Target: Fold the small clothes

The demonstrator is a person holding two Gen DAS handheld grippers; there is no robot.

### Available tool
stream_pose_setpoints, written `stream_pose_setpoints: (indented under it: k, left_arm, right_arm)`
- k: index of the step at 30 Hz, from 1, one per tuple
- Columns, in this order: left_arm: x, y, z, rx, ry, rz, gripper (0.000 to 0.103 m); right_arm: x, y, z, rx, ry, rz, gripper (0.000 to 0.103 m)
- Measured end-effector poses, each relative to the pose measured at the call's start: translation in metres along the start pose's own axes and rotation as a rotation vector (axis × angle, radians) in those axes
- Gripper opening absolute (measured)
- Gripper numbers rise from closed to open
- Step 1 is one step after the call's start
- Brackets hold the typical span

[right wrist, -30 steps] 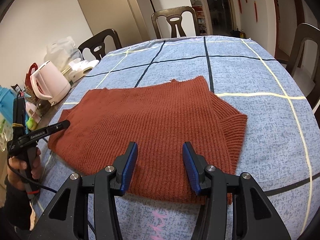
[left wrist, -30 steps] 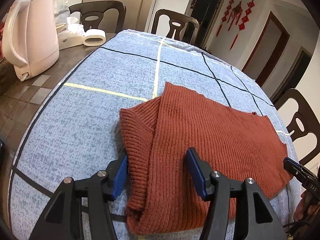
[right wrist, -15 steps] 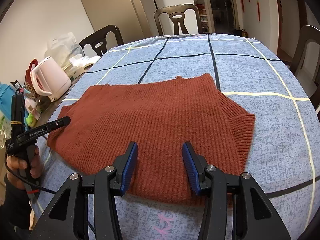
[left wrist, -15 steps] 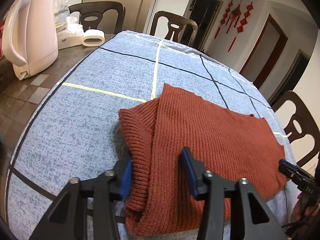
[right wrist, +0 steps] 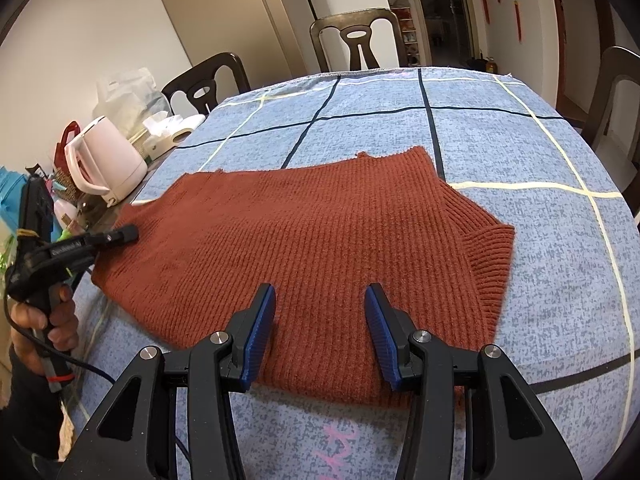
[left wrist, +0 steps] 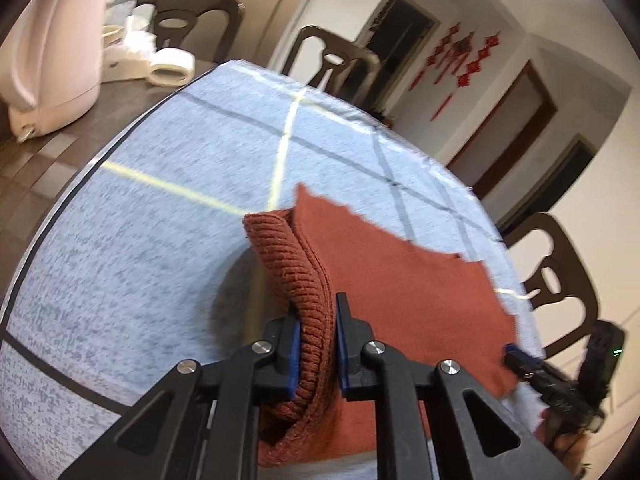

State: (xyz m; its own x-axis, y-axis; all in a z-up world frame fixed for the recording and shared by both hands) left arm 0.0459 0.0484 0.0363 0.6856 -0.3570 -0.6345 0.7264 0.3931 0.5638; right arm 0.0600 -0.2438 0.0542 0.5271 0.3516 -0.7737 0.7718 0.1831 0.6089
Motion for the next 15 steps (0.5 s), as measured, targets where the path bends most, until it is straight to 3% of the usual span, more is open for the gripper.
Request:
stream_pose_setpoints:
  k: [8,15]
  left_arm:
    - [0.002,0.009,0.073,0.114,-0.160,-0.002,0.016]
    - [0.064,-0.020,0.110,0.184,-0.218,-0.172,0.016]
  right_arm:
    - [-0.008,-0.001,0.006,0.029,0.017,0.018,0.047]
    - [-0.014,-0.005,0.015,0.068,0.035,0.024,0.047]
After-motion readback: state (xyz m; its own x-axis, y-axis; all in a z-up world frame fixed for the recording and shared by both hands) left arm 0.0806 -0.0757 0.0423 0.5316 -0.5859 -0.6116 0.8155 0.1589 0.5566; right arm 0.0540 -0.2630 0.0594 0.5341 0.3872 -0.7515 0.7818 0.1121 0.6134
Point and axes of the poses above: each gripper's, at about its wrist camera, not at the fingertips, and x roughly the way its jaws point, z to its right, y to its top, the point moved 2 cm from there along x, roughly the way its jaws point, and after that the axes turned 4 degrees about -z, right-handed, at the moved point
